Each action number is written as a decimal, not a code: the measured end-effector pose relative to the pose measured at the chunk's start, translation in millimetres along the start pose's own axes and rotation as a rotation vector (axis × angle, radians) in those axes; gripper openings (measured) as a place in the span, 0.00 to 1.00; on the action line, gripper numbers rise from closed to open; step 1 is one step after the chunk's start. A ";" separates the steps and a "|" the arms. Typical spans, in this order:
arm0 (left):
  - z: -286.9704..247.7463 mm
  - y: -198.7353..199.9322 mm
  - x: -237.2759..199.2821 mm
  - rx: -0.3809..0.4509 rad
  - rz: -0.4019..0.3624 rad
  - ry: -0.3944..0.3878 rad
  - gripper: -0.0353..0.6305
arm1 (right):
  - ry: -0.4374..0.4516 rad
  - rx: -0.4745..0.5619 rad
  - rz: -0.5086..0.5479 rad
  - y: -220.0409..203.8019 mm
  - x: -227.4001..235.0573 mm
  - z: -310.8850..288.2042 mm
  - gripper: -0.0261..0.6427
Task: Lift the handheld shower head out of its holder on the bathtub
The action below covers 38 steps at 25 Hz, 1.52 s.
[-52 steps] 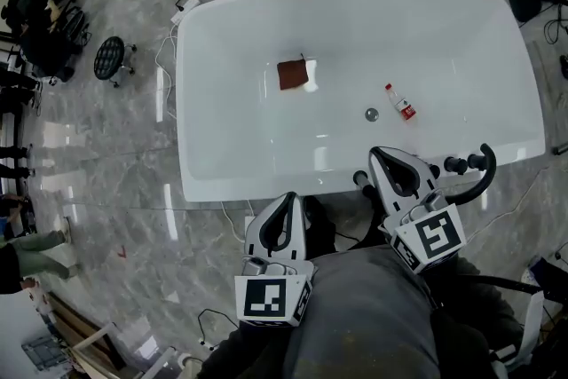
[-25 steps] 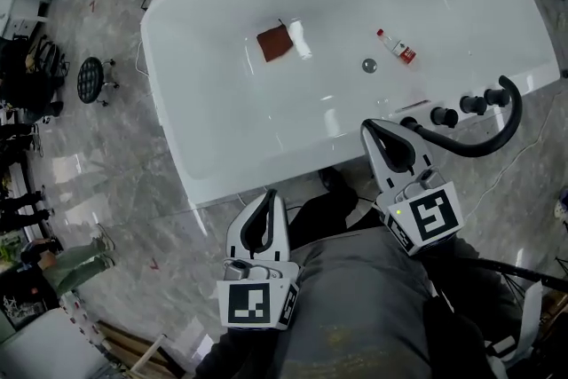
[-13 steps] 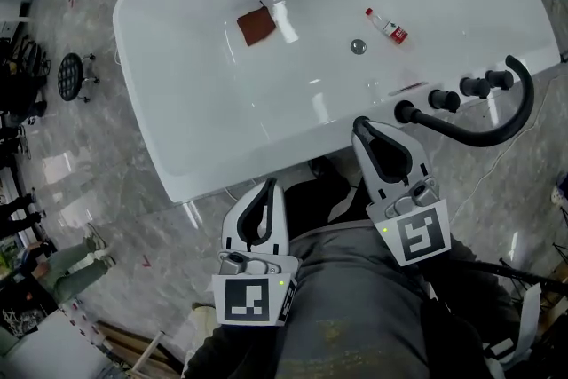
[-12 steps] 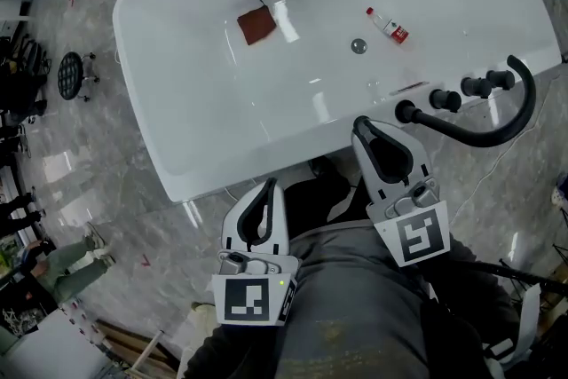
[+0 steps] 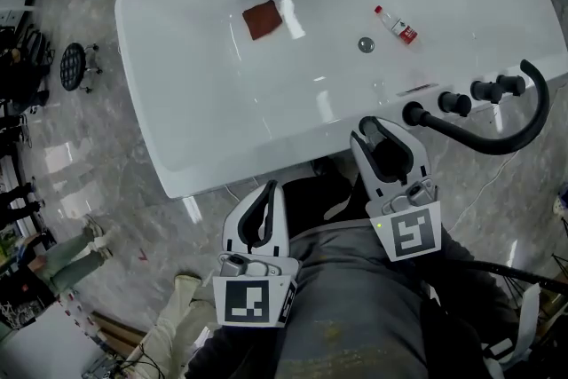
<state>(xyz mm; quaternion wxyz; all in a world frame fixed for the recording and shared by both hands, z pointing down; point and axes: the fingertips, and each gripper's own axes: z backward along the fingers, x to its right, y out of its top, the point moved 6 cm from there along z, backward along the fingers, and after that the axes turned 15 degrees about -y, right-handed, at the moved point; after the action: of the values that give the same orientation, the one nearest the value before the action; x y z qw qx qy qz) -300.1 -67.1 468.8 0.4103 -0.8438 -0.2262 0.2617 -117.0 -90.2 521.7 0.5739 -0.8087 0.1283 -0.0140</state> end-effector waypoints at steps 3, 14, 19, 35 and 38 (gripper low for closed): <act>-0.5 -4.3 -2.5 0.000 0.003 0.012 0.06 | 0.003 -0.007 0.011 -10.5 -1.6 -2.9 0.22; 1.6 -4.2 8.4 0.002 0.002 0.049 0.06 | -0.006 -0.075 0.039 -37.6 0.9 -7.6 0.22; 7.1 1.9 20.5 0.008 0.004 0.065 0.06 | 0.017 -0.085 0.054 -38.6 3.4 -8.3 0.21; 19.8 30.4 30.3 0.053 0.012 0.103 0.06 | 0.083 -0.012 0.052 8.1 8.3 -6.9 0.21; 23.2 41.4 32.8 0.066 0.015 0.109 0.06 | 0.100 0.007 0.060 27.9 12.0 -3.5 0.21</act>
<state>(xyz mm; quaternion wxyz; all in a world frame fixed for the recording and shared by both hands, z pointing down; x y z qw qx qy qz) -282.8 -57.4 414.6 0.4474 -0.8447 -0.1883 0.2256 -111.4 -104.7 495.4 0.5697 -0.8007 0.1811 -0.0377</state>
